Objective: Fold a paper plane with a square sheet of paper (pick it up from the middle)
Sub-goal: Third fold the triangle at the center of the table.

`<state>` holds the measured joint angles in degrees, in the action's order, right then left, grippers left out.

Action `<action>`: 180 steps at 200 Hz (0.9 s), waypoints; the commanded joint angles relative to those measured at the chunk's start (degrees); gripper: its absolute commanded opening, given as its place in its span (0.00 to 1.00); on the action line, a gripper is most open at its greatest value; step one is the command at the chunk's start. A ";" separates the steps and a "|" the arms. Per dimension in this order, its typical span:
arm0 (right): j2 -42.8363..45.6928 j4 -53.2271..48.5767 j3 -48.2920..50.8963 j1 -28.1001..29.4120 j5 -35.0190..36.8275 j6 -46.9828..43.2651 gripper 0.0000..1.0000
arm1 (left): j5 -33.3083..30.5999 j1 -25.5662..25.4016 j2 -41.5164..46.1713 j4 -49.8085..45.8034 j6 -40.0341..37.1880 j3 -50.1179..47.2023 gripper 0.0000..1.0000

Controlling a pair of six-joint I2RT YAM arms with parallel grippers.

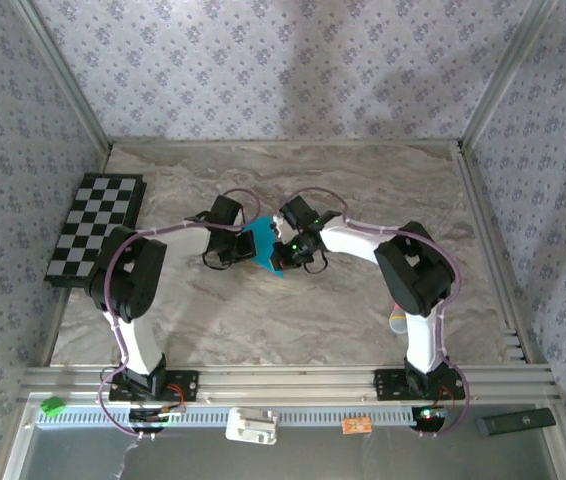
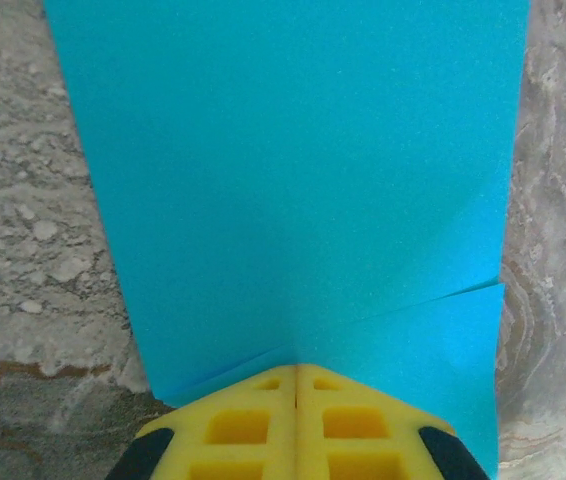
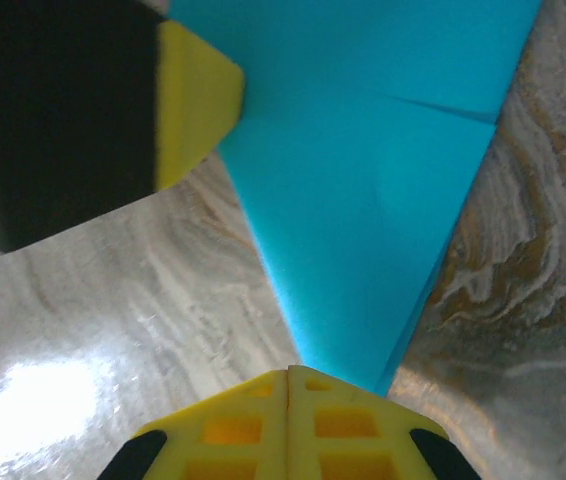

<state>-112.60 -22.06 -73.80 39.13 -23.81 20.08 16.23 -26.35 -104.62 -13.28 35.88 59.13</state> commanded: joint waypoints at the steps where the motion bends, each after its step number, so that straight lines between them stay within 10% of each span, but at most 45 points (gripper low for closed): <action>1: -2.64 -1.27 -1.65 -0.03 1.43 0.93 0.06 | -0.20 0.42 -1.47 -3.16 -2.73 1.12 0.00; 180: -4.64 -3.73 2.06 -0.82 3.66 2.36 0.03 | 4.16 -3.26 -1.57 7.01 6.88 -3.29 0.09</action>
<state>-114.93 -22.04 -73.91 38.81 -22.94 22.06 19.27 -30.59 -104.60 -8.47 42.70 57.41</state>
